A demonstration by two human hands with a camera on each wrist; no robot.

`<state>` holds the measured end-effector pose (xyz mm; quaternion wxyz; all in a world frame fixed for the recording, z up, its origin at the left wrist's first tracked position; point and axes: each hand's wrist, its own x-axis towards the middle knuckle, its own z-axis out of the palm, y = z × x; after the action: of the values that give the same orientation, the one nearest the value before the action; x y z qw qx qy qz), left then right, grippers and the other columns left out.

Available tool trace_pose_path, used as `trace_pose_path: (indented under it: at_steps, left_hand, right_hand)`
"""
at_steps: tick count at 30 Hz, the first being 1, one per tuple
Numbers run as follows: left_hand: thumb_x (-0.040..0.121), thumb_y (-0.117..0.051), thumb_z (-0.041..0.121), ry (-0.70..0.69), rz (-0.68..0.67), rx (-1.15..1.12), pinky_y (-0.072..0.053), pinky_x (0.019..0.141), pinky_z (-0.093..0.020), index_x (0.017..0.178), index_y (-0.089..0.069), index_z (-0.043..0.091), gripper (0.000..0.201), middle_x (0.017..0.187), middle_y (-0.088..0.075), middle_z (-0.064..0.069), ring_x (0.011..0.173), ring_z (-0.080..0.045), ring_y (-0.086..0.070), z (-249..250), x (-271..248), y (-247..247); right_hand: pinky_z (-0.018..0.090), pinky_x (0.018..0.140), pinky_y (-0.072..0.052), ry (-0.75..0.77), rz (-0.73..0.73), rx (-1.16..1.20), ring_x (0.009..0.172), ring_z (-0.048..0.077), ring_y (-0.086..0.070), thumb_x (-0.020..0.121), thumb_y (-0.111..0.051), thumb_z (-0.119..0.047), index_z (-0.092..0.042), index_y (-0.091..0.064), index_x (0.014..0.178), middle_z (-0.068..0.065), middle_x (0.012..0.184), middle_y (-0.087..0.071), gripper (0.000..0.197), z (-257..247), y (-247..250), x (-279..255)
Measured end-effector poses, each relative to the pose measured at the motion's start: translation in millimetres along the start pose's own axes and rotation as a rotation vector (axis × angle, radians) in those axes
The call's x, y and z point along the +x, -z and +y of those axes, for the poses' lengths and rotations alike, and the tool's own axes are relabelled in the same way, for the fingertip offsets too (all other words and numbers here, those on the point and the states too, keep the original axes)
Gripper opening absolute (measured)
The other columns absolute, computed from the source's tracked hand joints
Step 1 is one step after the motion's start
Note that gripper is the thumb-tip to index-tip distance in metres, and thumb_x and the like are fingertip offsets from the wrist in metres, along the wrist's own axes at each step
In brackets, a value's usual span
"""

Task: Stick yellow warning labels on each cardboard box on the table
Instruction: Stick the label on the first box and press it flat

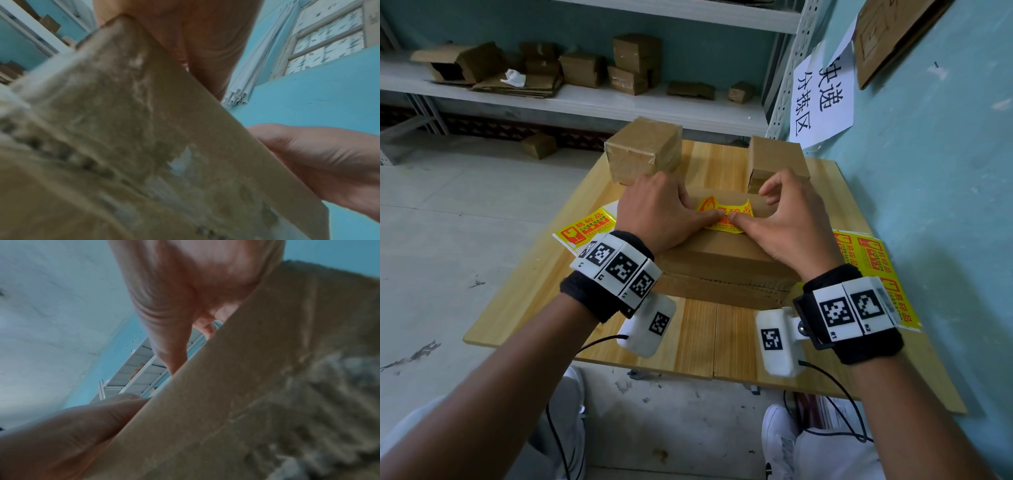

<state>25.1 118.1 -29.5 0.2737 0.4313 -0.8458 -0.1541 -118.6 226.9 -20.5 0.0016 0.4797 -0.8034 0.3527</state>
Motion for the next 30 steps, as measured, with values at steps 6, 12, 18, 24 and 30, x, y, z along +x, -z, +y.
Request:
trace_pose_path:
  at_steps: [6,12,18,24,30]
  left_hand:
    - [0.064,-0.069,0.071,0.052,-0.046,0.004,-0.037,0.094,-0.035,0.117,-0.054,0.019,0.076,0.129,-0.042,-0.008,0.124,-0.026,-0.037,0,-5,5]
    - [0.075,-0.067,0.063,0.112,-0.162,-0.153,-0.032,0.109,-0.037,0.145,-0.036,0.023,0.087,0.15,-0.035,-0.007,0.137,-0.027,-0.034,3,-5,-2]
    - [0.078,-0.069,0.055,0.077,-0.198,-0.184,-0.034,0.107,-0.035,0.146,-0.036,0.022,0.082,0.151,-0.035,-0.006,0.136,-0.024,-0.037,1,-5,-3]
    - [0.076,-0.073,0.051,0.06,-0.289,-0.296,-0.037,0.109,-0.04,0.144,-0.038,0.03,0.079,0.151,-0.035,-0.002,0.136,-0.021,-0.036,-2,-6,5]
    - [0.074,-0.079,0.043,0.1,-0.319,-0.456,-0.041,0.105,-0.036,0.139,-0.044,0.035,0.074,0.143,-0.039,0.005,0.129,-0.015,-0.04,-5,-9,8]
  right_hand:
    - [0.032,0.099,-0.037,-0.033,-0.004,-0.043,0.123,0.024,-0.042,0.072,-0.08,-0.048,-0.02,-0.048,0.125,0.006,0.127,-0.04,0.068,3,0,-2]
    - [0.027,0.1,-0.031,-0.045,-0.04,0.002,0.133,0.026,-0.036,0.079,-0.075,-0.049,-0.017,-0.04,0.138,0.007,0.14,-0.038,0.076,4,-5,-4]
    - [0.025,0.09,-0.032,0.0,-0.059,-0.017,0.131,0.026,-0.041,0.082,-0.072,-0.05,-0.019,-0.04,0.139,0.006,0.141,-0.04,0.073,8,-9,-5]
    - [0.022,0.098,-0.029,0.002,-0.139,0.064,0.135,0.021,-0.038,0.08,-0.076,-0.047,-0.024,-0.04,0.14,0.003,0.144,-0.041,0.073,11,-3,-4]
    - [0.031,0.108,-0.037,-0.042,-0.177,0.201,0.133,0.016,-0.041,0.076,-0.081,-0.044,-0.031,-0.045,0.136,-0.003,0.143,-0.046,0.071,14,4,-6]
